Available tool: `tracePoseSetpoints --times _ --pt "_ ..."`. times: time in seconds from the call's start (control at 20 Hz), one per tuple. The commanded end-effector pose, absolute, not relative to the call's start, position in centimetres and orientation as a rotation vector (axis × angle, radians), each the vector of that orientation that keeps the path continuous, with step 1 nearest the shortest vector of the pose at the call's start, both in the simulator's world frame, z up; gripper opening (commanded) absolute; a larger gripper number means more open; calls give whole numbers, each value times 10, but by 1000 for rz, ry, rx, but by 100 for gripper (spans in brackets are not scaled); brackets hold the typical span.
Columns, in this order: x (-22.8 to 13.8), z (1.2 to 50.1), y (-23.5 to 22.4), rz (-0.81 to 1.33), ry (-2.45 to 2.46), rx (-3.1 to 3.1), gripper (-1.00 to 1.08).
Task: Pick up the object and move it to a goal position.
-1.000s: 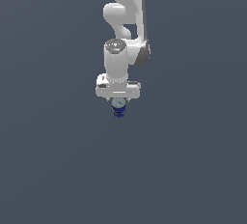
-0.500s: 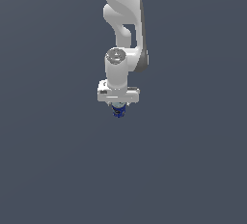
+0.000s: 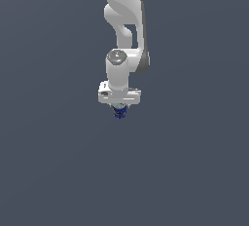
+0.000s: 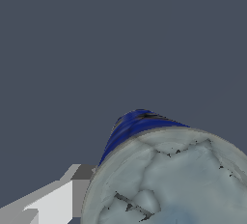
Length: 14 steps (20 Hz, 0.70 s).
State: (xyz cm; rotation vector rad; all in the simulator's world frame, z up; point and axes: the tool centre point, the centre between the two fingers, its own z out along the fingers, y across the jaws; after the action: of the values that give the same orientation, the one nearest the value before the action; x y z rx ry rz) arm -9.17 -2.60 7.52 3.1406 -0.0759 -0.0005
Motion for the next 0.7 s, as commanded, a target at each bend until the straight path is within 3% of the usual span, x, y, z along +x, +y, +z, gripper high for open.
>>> tracePoseSetpoints --times 0.0,0.65 --pt "-91 74 -26 0 -76 3141 -100" --pt "-89 109 -13 0 -76 3140 -100"
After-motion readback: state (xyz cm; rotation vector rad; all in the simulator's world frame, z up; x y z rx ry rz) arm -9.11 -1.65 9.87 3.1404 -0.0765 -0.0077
